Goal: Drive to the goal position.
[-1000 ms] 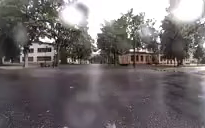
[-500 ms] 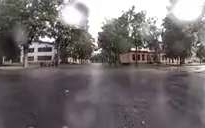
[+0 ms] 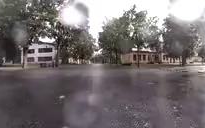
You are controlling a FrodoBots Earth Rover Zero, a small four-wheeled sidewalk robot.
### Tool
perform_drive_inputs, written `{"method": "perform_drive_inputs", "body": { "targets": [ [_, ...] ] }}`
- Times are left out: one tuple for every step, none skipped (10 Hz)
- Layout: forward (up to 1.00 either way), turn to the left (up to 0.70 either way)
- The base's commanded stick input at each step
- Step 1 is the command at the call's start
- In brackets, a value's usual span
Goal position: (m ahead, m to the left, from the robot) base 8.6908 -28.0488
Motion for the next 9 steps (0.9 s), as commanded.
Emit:
{"method": "perform_drive_inputs", "body": {
  "targets": [
    [0.85,0.0],
    [0.85,-0.1],
    [0.85,-0.34],
    [0.85,-0.33],
    [0.85,-0.16],
    [0.85,0.0],
    [0.85,0.0],
    [0.85,0.0],
    [0.85,0.0]
  ]
}}
